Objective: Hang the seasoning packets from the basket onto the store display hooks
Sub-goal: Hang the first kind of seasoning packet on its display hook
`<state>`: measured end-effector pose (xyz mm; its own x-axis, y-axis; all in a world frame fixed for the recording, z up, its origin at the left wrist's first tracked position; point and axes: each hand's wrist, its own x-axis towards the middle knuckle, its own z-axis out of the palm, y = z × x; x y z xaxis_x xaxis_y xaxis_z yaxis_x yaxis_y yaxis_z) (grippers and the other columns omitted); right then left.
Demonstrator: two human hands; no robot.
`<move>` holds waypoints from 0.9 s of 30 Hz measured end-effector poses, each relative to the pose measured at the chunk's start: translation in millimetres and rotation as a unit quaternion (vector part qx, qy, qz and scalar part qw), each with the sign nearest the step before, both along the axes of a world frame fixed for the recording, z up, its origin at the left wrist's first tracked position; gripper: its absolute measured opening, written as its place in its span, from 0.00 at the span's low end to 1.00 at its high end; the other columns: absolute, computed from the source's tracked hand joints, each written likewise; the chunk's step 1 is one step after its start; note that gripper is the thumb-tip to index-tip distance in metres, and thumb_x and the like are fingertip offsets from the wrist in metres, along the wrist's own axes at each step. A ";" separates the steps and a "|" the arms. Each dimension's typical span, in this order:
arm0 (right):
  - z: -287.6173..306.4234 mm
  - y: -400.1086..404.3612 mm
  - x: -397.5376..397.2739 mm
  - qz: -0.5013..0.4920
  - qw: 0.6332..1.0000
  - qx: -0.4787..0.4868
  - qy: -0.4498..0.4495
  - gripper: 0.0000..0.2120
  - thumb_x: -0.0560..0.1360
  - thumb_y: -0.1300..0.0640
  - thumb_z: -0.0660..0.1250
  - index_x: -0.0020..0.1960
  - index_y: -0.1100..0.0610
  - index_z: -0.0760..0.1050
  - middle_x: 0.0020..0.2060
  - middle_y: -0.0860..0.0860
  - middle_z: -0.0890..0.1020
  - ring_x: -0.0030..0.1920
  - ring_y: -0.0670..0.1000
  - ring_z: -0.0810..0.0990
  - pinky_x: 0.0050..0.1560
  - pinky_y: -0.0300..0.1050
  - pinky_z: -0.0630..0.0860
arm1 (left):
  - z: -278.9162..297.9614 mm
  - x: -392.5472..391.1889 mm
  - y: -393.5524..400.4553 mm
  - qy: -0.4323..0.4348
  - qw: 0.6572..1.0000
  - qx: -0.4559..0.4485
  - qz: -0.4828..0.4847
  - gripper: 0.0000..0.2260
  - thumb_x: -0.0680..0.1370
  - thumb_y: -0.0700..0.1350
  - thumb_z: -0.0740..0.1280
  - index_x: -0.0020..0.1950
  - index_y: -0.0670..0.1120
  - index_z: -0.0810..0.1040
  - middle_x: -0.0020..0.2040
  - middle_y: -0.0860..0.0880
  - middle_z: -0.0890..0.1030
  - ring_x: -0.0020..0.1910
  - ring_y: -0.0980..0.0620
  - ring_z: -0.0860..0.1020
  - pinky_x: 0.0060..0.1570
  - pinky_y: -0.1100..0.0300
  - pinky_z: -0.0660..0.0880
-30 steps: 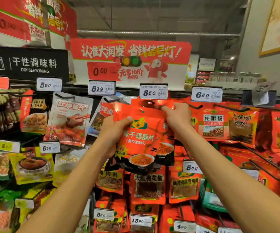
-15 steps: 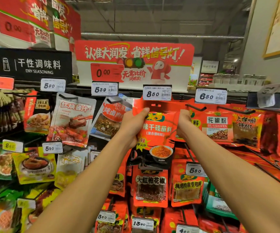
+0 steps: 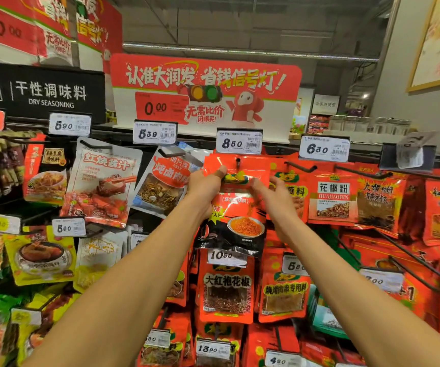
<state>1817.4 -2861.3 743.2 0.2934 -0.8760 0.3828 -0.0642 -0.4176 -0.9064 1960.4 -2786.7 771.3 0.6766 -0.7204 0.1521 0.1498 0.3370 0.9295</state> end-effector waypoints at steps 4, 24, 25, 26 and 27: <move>-12.6 7.4 20.4 -0.037 0.996 -0.027 0.078 0.41 0.74 0.43 0.71 0.78 0.54 0.55 0.69 0.55 0.75 0.68 0.59 0.74 0.68 0.55 0.71 | -5.2 0.1 -10.0 0.018 0.999 -0.021 -0.032 0.17 0.78 0.48 0.72 0.64 0.42 0.77 0.55 0.39 0.85 0.50 0.40 0.85 0.47 0.44 0.83; -19.7 -53.7 80.3 -0.042 0.992 0.101 0.066 0.56 0.72 0.25 0.61 0.82 0.59 0.41 0.79 0.61 0.60 0.77 0.61 0.62 0.75 0.54 0.61 | -48.1 56.0 -57.0 -0.187 0.971 0.063 -0.134 0.27 0.68 0.40 0.81 0.65 0.45 0.79 0.51 0.49 0.87 0.48 0.54 0.86 0.41 0.63 0.81; -19.9 -51.0 88.4 -0.054 0.991 0.110 0.060 0.57 0.71 0.24 0.61 0.81 0.60 0.42 0.79 0.62 0.60 0.77 0.62 0.63 0.74 0.54 0.62 | -46.1 63.2 -56.4 -0.197 0.970 0.070 -0.127 0.27 0.68 0.40 0.81 0.64 0.45 0.78 0.51 0.49 0.87 0.46 0.55 0.86 0.38 0.65 0.79; -19.7 -47.4 97.2 -0.068 0.988 0.124 0.056 0.57 0.70 0.24 0.62 0.81 0.60 0.42 0.78 0.63 0.59 0.76 0.63 0.65 0.72 0.54 0.64 | -43.2 71.2 -54.7 -0.212 0.967 0.082 -0.117 0.27 0.68 0.42 0.82 0.64 0.47 0.78 0.51 0.50 0.87 0.46 0.55 0.86 0.38 0.67 0.79; -20.5 -43.2 104.5 -0.079 0.986 0.140 0.048 0.58 0.69 0.22 0.62 0.81 0.58 0.42 0.78 0.63 0.59 0.74 0.64 0.66 0.71 0.56 0.66 | -39.9 78.7 -52.0 -0.235 0.961 0.101 -0.105 0.27 0.67 0.45 0.82 0.64 0.49 0.78 0.52 0.51 0.87 0.48 0.55 0.85 0.40 0.68 0.78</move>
<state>1921.9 -2904.5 722.7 0.1683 -0.9809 0.0975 -0.1993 -0.1308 -0.9712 2039.1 -2838.7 731.4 0.4038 -0.8806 0.2480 -0.2571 0.1509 0.9545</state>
